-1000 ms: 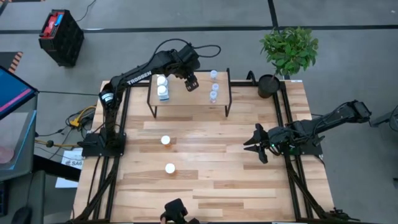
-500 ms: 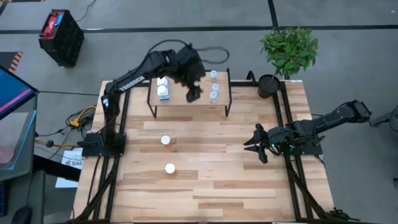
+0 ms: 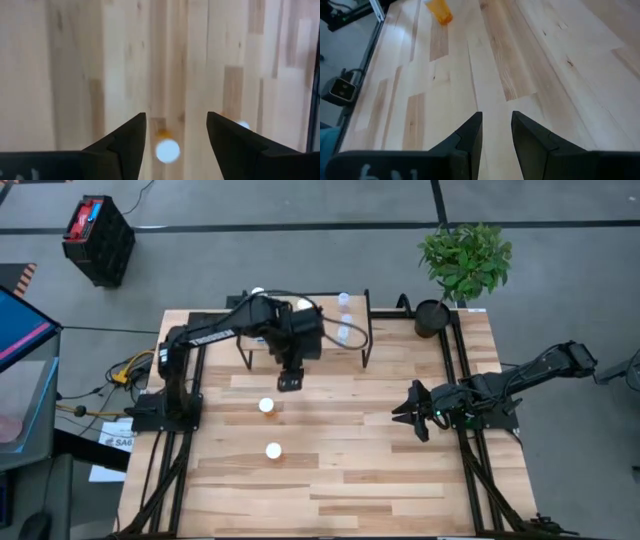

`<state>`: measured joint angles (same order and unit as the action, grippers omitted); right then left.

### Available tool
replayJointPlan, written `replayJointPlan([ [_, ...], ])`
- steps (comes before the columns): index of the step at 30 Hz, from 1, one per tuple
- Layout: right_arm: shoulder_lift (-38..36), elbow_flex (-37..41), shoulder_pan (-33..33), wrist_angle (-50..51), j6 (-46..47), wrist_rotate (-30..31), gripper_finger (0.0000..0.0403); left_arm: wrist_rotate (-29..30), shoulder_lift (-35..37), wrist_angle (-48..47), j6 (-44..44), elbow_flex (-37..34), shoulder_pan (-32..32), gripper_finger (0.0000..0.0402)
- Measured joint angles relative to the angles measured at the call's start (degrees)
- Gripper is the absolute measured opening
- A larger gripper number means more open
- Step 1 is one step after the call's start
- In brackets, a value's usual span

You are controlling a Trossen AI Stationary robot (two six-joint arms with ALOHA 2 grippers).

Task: Pick and place medicine bottles onto shelf by color
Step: Put the top orange pill bottle on the shelf aligned with the other orange pill bottle

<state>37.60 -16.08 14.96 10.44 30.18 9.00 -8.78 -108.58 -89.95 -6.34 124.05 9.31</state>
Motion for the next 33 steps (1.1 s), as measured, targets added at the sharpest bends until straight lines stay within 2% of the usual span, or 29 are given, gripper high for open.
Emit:
replayJointPlan([
  [7,-0.01,0.0,0.01,-0.34,0.47,0.01,0.0127,0.66,8.73,0.52,4.75,-14.08,-4.1,0.018],
  [11,0.01,0.0,0.02,-0.72,0.45,0.01,0.0127,1.61,15.37,5.3,7.73,-24.98,-6.45,0.0175],
  [18,0.0,0.0,0.01,-0.82,0.43,0.01,0.0127,3.94,32.24,26.09,9.56,-47.04,-9.46,0.0174],
  [23,0.01,0.0,0.0,-0.84,0.39,0.01,0.0127,11.54,43.05,41.68,13.71,-61.47,-10.07,0.0174],
  [28,0.01,0.0,0.0,-0.81,0.23,0.01,0.0127,16.5,47.09,44.45,19.73,-69.81,-10.04,0.0177],
  [33,-0.01,0.0,0.0,-0.79,-0.2,0.01,0.0127,14.75,46.49,45.36,20.54,-72.93,-10.07,0.02],
])
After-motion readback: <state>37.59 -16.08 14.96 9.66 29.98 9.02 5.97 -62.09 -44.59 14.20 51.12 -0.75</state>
